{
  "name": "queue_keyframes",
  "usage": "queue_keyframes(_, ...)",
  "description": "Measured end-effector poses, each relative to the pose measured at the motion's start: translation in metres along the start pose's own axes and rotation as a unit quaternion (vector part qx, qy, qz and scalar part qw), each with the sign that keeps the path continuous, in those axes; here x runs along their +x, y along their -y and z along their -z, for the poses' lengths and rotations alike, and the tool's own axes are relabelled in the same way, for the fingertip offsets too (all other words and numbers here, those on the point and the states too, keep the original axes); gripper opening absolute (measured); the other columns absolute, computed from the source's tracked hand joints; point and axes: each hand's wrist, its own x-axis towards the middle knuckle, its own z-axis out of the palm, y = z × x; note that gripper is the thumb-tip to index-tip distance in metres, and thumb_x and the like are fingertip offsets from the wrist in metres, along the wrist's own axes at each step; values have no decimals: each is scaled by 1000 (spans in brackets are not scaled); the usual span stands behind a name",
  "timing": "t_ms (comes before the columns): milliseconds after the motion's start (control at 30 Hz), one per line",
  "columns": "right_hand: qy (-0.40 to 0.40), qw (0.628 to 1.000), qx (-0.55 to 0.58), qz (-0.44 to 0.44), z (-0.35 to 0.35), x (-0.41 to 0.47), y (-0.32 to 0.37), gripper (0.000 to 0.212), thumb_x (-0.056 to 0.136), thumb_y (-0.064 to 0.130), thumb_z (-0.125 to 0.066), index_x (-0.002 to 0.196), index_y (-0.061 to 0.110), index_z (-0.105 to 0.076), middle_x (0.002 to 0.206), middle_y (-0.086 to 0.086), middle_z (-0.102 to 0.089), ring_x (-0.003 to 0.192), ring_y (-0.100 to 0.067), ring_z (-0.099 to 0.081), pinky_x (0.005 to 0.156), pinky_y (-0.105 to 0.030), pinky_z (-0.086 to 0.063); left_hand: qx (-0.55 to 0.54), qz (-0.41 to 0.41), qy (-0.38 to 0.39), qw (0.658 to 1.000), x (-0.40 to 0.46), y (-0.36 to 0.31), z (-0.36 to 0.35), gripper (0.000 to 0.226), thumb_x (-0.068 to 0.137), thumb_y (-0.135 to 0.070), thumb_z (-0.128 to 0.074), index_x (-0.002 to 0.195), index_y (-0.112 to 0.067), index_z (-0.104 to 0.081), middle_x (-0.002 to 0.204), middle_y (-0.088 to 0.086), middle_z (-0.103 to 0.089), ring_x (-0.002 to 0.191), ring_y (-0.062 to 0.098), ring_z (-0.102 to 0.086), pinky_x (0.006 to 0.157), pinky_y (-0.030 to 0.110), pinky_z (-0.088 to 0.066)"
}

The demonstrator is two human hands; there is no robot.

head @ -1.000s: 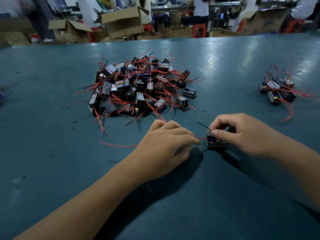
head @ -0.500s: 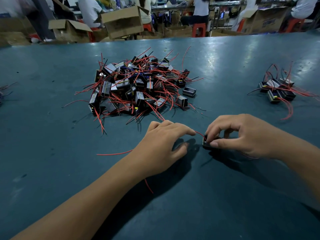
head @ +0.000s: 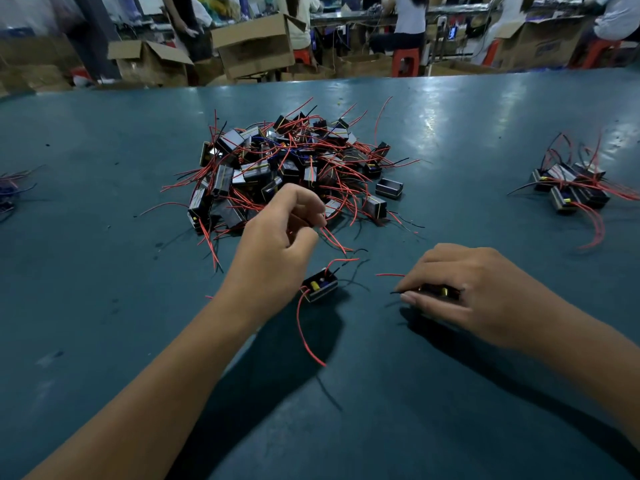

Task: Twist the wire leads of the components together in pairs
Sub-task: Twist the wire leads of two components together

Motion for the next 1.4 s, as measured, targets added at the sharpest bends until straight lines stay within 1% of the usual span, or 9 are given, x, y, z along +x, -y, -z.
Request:
queue_keyframes(200,-36,999,-22,-18,-7,2,5,16,90,34,-59,88,24,-72,78,15,-67,74,-9,-58,67,-29,-48,63,0,89,994,-1,2,6,32,83,1,-49,79,-27,-62,75,-8,-67,62,19,-54,56,29,-43)
queue_keyframes(400,-56,997,26,-50,-9,2,4,11,90,33,-63,88,28,-73,78,19,-68,72,0,-60,67,-14,-43,211,-20,167,963,-5,11,-2,19,92,-9,-61,90,-25,-72,83,-13,-60,73,-2,-54,66,7,-35)
queue_keyframes(533,-59,995,52,-55,-10,1,3,5,89,22,-72,92,25,-75,84,19,-72,76,2,-64,69,-15,-46,242,-30,152,958,-5,17,-11,11,91,-19,-67,101,-21,-72,87,-7,-61,77,3,-52,72,23,-41)
queue_keyframes(633,-56,995,53,-59,-11,2,4,3,89,22,-72,90,23,-74,93,15,-74,88,3,-66,78,-21,-49,246,-22,145,958,-6,17,-13,9,91,-22,-67,99,-24,-64,84,-10,-58,72,0,-49,66,26,-40)
queue_keyframes(767,-67,993,52,-87,-13,3,5,5,88,18,-73,84,21,-73,100,9,-75,98,24,-54,78,-3,-39,241,-27,147,959,-7,16,-13,8,89,-23,-68,89,-26,-61,76,-11,-57,68,0,-49,64,28,-41)
queue_keyframes(933,-63,993,38,-93,-13,5,5,4,88,19,-72,86,21,-74,89,10,-72,82,-7,-65,76,-24,-46,282,-13,145,948,-7,15,-17,7,93,-30,-63,93,-25,-67,70,-11,-48,71,11,-45,64,31,-30)
queue_keyframes(1100,-81,989,28,-120,-12,4,1,6,89,22,-69,84,23,-73,85,11,-70,78,-8,-63,75,-27,-45,255,-16,178,950,-8,13,-10,4,86,-26,-65,84,-28,-67,68,-13,-54,69,8,-50,68,34,-47)
queue_keyframes(1300,-81,988,21,-130,-13,3,0,7,90,24,-67,85,23,-71,88,9,-71,81,-11,-63,77,-33,-48,259,-43,190,946,-9,15,-8,29,90,-48,-65,73,-26,-59,76,-10,-54,74,5,-51,66,34,-45)
queue_keyframes(1400,-82,990,8,-113,-12,4,-1,7,91,22,-67,88,20,-72,84,8,-69,77,-12,-62,75,-31,-46,232,-62,185,953,-9,13,-10,11,94,-38,-66,88,-29,-69,84,-15,-59,79,-1,-53,73,34,-48)
